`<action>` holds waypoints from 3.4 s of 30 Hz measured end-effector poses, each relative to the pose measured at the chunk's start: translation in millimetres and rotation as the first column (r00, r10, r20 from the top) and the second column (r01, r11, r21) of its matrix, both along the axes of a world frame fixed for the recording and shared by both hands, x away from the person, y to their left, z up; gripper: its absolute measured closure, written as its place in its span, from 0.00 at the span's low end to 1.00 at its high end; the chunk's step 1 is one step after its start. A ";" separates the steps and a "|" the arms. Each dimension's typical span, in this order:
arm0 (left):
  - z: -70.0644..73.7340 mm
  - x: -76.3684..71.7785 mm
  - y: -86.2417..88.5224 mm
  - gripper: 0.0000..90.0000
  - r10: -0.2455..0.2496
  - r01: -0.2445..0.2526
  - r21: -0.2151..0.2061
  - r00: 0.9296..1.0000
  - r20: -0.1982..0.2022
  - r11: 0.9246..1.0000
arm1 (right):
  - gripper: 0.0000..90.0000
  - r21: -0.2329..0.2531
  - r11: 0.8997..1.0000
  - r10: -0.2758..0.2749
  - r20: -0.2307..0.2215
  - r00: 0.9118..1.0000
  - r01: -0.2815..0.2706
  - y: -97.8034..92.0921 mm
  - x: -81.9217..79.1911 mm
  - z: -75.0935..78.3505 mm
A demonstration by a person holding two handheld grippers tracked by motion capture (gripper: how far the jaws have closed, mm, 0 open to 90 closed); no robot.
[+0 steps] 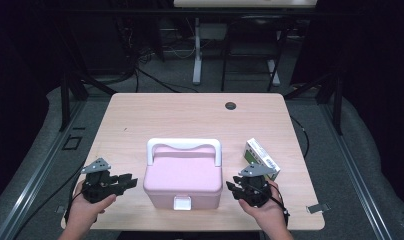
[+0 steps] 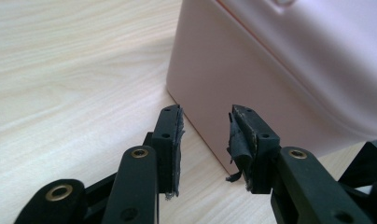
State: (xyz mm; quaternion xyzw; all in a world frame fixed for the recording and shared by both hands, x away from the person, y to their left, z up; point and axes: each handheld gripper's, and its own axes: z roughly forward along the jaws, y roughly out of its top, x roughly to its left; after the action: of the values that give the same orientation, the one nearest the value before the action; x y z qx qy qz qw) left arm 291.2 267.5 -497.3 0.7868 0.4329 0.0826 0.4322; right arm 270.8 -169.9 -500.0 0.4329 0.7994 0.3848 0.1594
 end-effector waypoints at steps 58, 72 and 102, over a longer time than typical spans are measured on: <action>59.8 38.5 -55.9 0.71 -0.099 0.098 0.017 0.994 0.040 0.995 | 0.74 0.104 0.991 0.077 0.019 0.997 -0.078 27.5 41.8 59.3; 60.5 31.3 -52.5 0.81 -0.112 0.111 0.015 0.991 0.077 0.994 | 0.81 0.080 0.989 0.117 0.052 0.992 -0.121 26.9 34.0 64.7; 68.1 26.2 -41.3 0.80 -0.113 0.117 -0.052 0.991 0.073 0.992 | 0.83 0.140 0.978 0.144 0.077 0.987 -0.154 25.1 29.2 72.9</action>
State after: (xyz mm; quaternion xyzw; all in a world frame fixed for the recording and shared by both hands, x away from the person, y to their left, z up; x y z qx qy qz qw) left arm 317.4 226.2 -429.2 0.7945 0.3735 0.0727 0.4733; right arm 300.0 -144.8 -427.1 0.3691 0.7938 0.4671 0.1246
